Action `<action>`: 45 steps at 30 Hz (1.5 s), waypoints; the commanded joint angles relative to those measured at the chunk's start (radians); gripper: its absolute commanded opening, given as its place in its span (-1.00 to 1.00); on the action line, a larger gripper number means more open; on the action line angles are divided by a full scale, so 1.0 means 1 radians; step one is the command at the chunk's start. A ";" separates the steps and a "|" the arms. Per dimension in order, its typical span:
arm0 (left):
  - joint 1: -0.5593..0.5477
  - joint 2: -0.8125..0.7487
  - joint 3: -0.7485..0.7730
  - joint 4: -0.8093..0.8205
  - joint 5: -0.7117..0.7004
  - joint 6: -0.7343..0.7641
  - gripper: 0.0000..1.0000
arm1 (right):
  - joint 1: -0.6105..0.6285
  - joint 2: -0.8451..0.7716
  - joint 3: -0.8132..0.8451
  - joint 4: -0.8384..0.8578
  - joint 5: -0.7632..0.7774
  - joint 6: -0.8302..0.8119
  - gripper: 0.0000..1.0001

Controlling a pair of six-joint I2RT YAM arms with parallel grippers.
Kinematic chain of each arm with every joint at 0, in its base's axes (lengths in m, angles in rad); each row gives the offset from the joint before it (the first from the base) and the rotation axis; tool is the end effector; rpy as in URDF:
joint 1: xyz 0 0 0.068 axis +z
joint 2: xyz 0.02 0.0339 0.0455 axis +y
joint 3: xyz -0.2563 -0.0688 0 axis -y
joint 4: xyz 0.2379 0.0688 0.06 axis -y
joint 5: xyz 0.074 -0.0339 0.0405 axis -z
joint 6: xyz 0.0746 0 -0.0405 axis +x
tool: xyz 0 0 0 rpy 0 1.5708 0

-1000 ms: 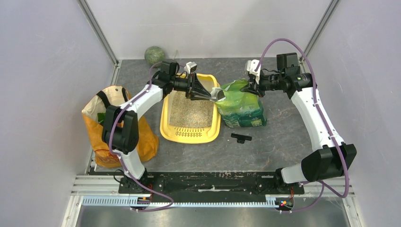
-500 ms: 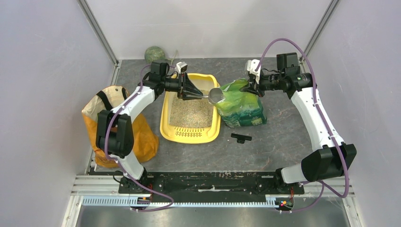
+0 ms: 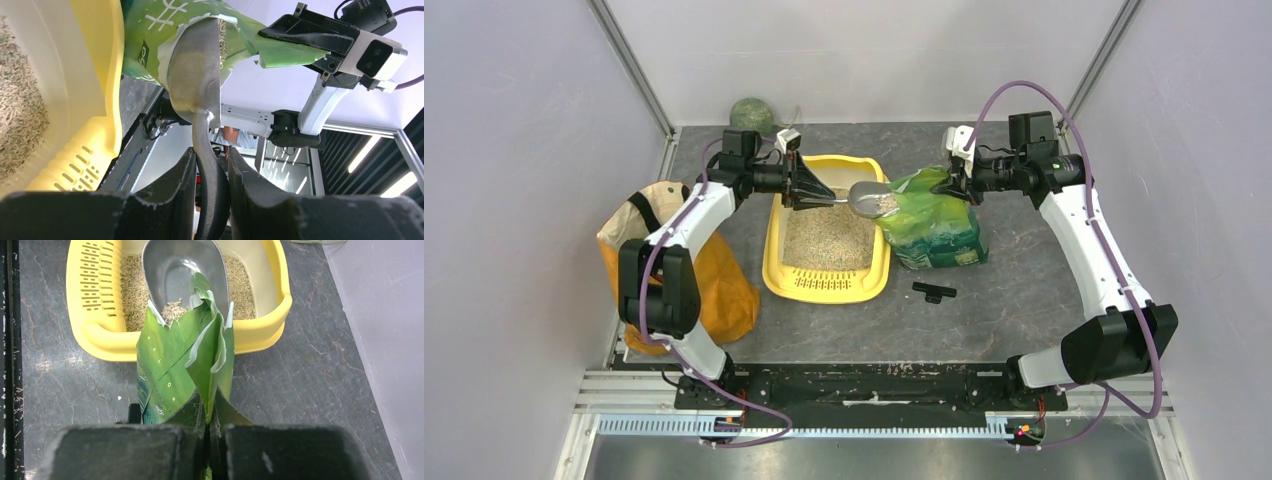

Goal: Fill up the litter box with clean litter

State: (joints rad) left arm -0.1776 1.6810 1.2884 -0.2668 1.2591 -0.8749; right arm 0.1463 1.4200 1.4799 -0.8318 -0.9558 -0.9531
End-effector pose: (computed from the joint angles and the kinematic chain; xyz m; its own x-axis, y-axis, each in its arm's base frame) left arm 0.3492 -0.1348 0.2733 -0.9964 -0.0603 -0.0591 0.0466 0.1914 -0.9804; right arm 0.2872 0.1039 0.3594 0.1410 -0.4547 -0.8794 -0.9466 0.1983 -0.2542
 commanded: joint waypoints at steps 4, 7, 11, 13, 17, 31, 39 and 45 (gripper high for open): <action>0.050 -0.077 -0.006 -0.150 0.054 0.157 -0.96 | -0.007 -0.041 0.065 0.093 -0.026 -0.011 -1.00; 0.069 -0.085 -0.007 -0.207 0.058 0.204 -0.96 | -0.007 -0.041 0.065 0.092 -0.027 -0.012 -1.00; 0.097 -0.095 -0.007 -0.249 0.063 0.239 -0.96 | -0.007 -0.041 0.064 0.090 -0.027 -0.014 -1.00; 0.105 -0.099 -0.007 -0.272 0.065 0.256 -0.96 | -0.007 -0.040 0.065 0.086 -0.027 -0.016 -1.00; 0.121 -0.103 -0.006 -0.313 0.072 0.291 -0.96 | -0.006 -0.040 0.065 0.085 -0.026 -0.016 -1.00; 0.226 -0.143 0.000 -0.418 0.124 0.365 -0.96 | 0.001 -0.035 0.069 0.080 -0.023 -0.026 -1.00; 0.320 -0.163 0.027 -0.513 0.147 0.427 -0.96 | 0.005 -0.034 0.071 0.079 -0.020 -0.028 -1.00; 0.352 -0.116 0.149 -0.857 -0.022 0.710 -0.96 | 0.007 -0.034 0.073 0.080 -0.015 -0.027 -1.00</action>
State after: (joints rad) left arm 0.1650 1.5684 1.3193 -0.8684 1.2991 -0.4049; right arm 0.1482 1.4200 1.4803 -0.8318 -0.9440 -0.9615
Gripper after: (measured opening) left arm 0.320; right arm 0.008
